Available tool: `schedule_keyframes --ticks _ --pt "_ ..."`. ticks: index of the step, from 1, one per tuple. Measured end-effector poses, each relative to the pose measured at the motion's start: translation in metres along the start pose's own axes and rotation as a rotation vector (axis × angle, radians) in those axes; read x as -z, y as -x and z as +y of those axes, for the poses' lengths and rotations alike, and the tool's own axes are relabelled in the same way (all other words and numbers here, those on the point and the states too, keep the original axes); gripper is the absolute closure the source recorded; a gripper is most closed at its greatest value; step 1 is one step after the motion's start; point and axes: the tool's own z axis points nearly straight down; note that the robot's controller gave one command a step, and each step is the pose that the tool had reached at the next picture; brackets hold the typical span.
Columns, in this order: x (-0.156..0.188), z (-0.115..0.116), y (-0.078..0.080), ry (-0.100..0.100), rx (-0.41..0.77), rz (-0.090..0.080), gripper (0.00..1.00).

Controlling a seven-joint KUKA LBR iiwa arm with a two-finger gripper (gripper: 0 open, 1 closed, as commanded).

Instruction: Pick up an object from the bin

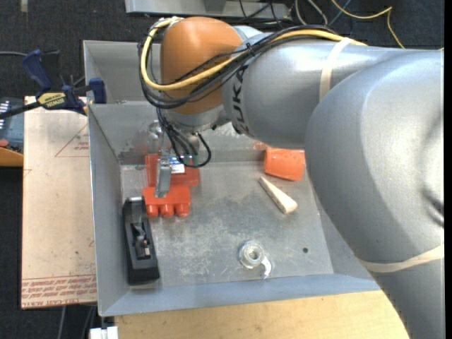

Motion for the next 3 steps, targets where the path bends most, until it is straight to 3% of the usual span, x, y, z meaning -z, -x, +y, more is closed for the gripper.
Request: schedule_keyframes --ticks 1,2,3 --pt "0.005 -0.001 0.001 0.001 -0.004 -0.006 0.0" --pt "-0.079 -0.02 -0.043 0.004 0.075 -0.009 0.0" --pt "-0.01 -0.019 -0.05 0.007 0.045 -0.021 0.0"
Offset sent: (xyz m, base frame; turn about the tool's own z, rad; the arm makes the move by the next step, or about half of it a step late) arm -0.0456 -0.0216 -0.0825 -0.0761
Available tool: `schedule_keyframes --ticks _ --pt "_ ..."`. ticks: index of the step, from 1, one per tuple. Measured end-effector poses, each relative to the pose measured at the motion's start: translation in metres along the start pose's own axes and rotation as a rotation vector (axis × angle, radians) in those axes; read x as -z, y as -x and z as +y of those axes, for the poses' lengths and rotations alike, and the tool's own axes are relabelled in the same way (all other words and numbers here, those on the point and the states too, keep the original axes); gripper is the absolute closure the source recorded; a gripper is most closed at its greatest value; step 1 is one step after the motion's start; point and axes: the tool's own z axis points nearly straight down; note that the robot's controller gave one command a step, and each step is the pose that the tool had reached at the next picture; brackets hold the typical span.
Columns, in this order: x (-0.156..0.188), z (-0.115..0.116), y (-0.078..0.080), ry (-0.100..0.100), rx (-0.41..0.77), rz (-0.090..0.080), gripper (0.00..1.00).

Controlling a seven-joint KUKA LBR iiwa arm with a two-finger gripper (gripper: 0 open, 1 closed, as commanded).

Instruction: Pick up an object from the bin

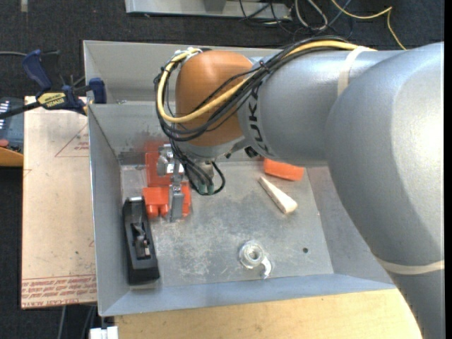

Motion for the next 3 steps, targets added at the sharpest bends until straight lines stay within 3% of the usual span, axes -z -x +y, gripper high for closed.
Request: schedule_keyframes --ticks 1,2,3 --pt "-0.044 -0.021 0.001 -0.004 -0.078 0.021 0.0" --pt "-0.073 -0.025 -0.006 0.002 -0.045 -0.001 0.0" --pt "-0.072 -0.032 -0.007 0.002 -0.121 0.007 1.0"
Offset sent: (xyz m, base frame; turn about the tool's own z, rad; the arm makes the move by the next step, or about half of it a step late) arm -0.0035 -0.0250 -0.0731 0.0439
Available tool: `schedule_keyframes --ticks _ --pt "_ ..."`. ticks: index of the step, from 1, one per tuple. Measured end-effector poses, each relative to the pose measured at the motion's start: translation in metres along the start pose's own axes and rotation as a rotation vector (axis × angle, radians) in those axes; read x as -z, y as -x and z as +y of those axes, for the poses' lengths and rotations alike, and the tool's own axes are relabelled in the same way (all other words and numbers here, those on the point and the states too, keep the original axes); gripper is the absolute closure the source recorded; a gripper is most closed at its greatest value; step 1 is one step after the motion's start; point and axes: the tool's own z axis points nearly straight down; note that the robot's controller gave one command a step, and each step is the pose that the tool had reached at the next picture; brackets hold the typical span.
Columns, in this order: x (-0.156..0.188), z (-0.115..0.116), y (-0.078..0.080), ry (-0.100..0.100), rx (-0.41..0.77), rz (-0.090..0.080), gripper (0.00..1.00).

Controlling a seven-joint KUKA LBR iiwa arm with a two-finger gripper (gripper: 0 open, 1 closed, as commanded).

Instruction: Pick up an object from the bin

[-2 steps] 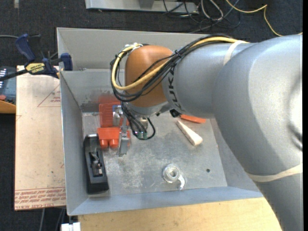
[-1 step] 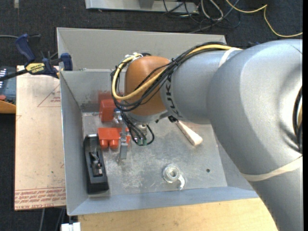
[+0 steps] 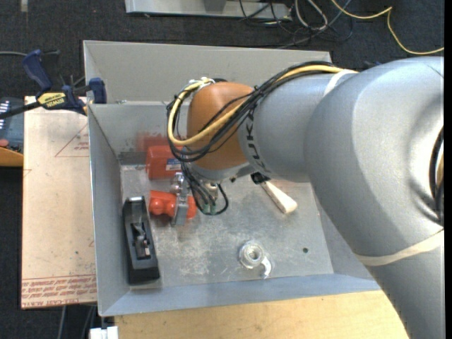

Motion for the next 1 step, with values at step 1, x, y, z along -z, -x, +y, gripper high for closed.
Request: schedule_keyframes --ticks 1 --pt "0.0 -0.0001 0.0 0.0 -0.001 0.0 1.0"
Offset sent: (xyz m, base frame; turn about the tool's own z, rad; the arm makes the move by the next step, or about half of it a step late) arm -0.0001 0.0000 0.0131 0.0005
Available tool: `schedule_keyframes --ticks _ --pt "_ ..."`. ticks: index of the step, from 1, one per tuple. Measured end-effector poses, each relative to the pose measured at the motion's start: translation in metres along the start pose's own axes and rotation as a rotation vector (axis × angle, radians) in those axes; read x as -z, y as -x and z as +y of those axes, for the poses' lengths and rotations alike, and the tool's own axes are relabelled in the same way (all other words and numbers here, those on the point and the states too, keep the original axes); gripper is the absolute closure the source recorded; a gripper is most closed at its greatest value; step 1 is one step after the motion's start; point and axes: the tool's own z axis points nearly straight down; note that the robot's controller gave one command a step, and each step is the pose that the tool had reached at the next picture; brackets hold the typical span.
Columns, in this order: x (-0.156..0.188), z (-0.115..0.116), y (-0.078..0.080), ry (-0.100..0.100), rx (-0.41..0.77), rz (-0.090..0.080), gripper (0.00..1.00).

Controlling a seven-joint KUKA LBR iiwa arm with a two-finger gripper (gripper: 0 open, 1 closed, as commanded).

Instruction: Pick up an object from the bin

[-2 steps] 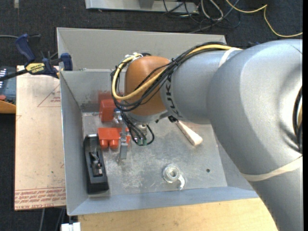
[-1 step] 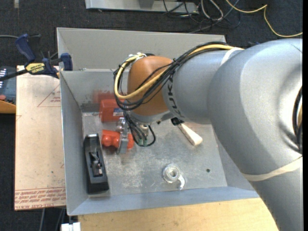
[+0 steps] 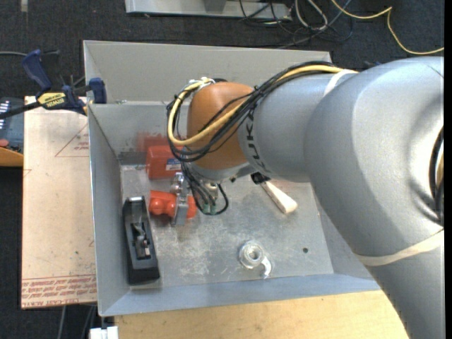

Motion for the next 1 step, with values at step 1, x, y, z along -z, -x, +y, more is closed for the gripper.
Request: schedule_keyframes --ticks 1 --pt "0.0032 -0.0002 -0.0007 -0.001 0.0 0.002 1.0"
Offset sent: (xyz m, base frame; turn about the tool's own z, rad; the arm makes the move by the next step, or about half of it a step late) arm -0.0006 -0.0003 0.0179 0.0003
